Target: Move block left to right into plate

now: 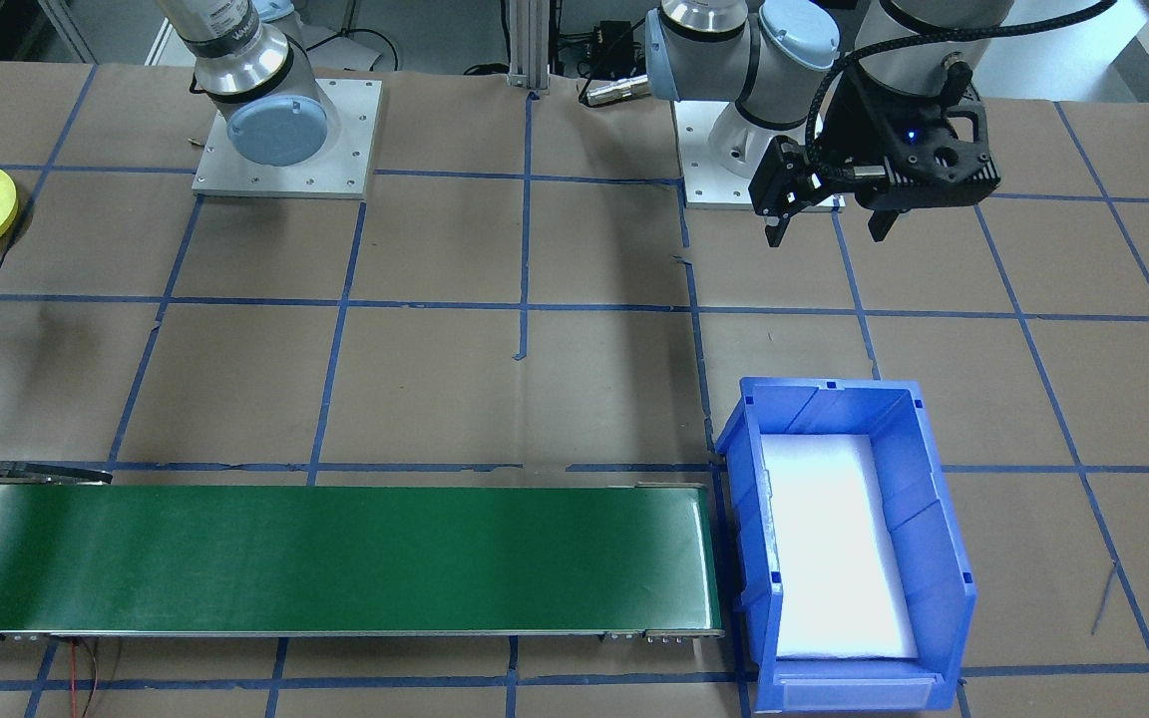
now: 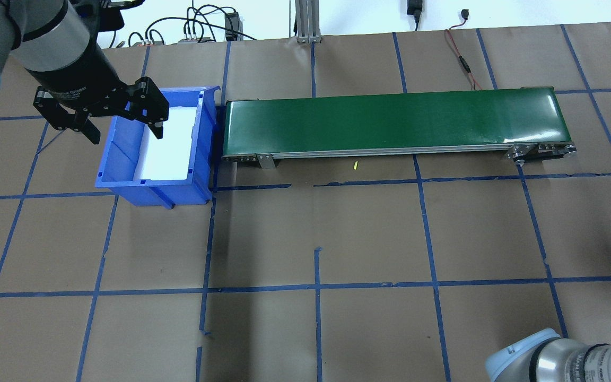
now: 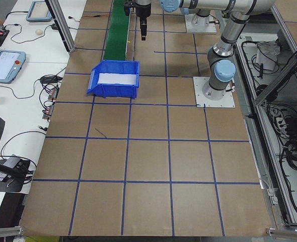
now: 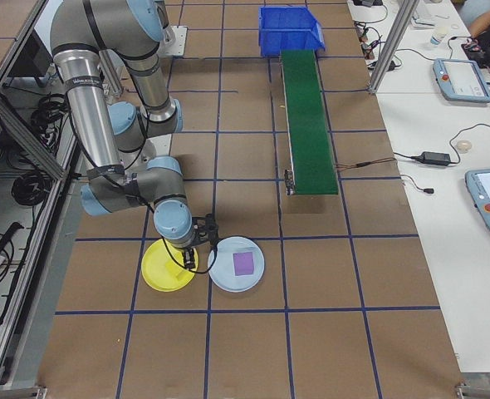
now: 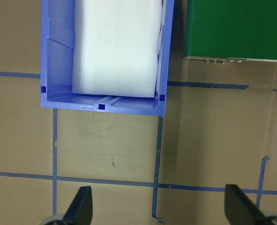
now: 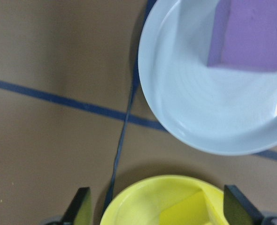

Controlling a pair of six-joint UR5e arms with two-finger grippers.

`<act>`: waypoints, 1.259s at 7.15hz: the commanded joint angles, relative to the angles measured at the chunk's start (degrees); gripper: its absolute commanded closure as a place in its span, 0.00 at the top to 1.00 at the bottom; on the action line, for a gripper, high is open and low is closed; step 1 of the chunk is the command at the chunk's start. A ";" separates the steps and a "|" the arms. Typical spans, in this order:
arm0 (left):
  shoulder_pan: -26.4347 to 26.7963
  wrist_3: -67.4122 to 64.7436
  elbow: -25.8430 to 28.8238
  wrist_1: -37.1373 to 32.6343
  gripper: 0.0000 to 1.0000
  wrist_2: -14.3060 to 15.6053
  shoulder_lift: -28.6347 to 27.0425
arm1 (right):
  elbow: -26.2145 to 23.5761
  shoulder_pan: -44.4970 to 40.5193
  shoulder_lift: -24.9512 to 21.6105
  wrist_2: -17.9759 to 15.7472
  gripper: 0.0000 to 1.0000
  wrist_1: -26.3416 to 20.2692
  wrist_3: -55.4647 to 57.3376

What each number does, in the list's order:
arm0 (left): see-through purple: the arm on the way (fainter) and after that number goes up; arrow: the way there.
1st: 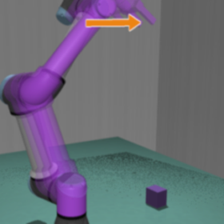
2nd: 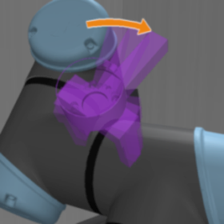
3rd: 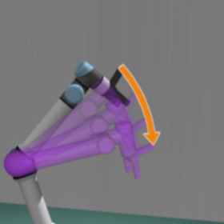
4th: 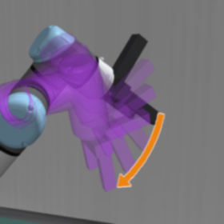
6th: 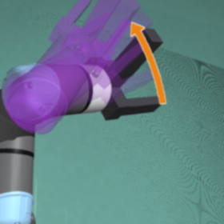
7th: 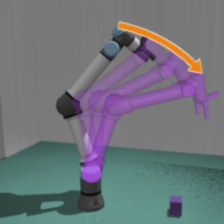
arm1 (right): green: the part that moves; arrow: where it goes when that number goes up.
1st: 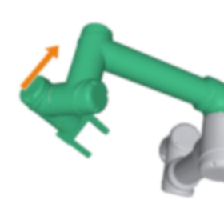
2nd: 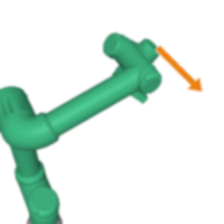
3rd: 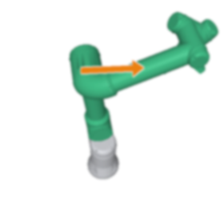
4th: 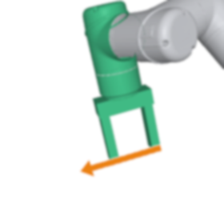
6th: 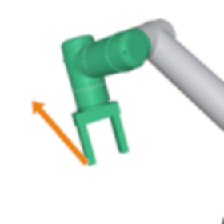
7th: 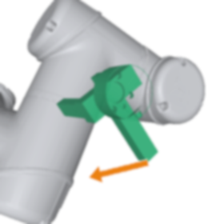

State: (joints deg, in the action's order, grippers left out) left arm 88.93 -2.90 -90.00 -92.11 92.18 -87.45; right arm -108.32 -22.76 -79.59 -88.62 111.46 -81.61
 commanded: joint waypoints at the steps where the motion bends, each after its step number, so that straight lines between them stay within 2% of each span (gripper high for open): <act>1: 0.02 0.00 0.00 0.00 1.00 -0.07 0.00 | 2.31 -15.82 -1.09 1.51 1.00 -0.02 13.33; 2: 0.10 -0.09 -0.08 0.00 1.00 -0.16 0.00 | 4.33 -26.52 -1.09 3.18 1.00 -0.54 25.15; 4: 0.10 -0.17 -0.35 0.00 1.00 -0.15 0.00 | 8.80 -45.61 -1.09 2.06 1.00 -0.80 50.90; 6: -0.16 0.08 -0.35 0.27 1.00 -0.07 0.00 | 13.21 -55.94 -4.41 2.83 1.00 -8.76 69.90; 8: 0.02 -0.17 -0.53 0.35 1.00 -0.24 0.00 | 13.66 -67.53 -8.54 3.10 1.00 -9.34 79.28; 9: 0.02 -0.18 -0.61 0.35 1.00 -0.24 0.00 | 13.05 -70.20 -9.08 2.85 1.00 -8.72 80.54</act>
State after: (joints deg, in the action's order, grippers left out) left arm 88.92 -3.02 -90.51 -91.79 91.95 -87.45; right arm -95.05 -88.16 -87.30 -85.70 102.49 -4.58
